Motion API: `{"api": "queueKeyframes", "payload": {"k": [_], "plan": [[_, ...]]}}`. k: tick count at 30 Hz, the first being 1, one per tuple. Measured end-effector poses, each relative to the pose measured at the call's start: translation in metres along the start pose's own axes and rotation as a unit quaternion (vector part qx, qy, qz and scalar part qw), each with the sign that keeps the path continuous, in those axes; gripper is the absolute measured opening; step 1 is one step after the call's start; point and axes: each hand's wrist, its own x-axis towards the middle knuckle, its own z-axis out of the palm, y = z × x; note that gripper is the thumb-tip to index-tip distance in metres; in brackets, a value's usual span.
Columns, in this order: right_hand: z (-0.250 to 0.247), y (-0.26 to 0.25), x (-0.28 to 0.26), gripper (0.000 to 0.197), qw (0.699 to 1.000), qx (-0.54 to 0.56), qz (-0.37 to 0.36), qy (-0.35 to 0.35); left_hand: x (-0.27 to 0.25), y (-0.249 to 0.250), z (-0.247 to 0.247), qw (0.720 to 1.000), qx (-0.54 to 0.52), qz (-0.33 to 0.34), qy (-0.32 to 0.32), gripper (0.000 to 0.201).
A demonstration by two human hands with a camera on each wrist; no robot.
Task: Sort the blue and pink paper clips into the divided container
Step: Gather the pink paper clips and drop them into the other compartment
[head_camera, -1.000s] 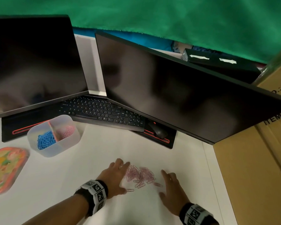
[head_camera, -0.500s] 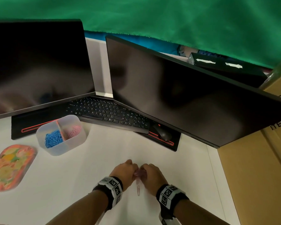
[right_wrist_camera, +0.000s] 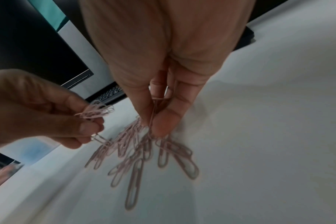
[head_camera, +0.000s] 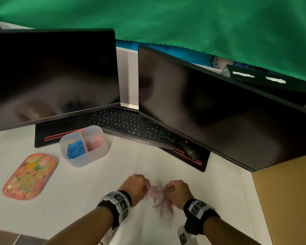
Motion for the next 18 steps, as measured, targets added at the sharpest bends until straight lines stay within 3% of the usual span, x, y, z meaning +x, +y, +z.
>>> {"api": "queueKeyframes", "payload": {"k": [4, 9, 15, 18], "plan": [[-0.004, -0.004, -0.003, 0.008, 0.997, 0.07, 0.025, -0.005, -0.011, -0.015, -0.031, 0.996, -0.044, -0.014, 0.072, 0.023], [-0.009, -0.024, -0.002, 0.009, 0.99, 0.14, 0.022, -0.028, -0.022, -0.05, -0.092, 0.974, -0.118, -0.098, 0.167, 0.015], [-0.008, -0.078, 0.006, 0.006, 0.978, 0.207, 0.012, -0.039, -0.019, -0.098, -0.147, 0.942, -0.15, -0.197, 0.225, 0.011], [-0.003, -0.111, 0.014, 0.01, 0.974, 0.22, 0.011, -0.048, -0.012, -0.11, -0.158, 0.94, -0.14, -0.227, 0.214, 0.014]]}}
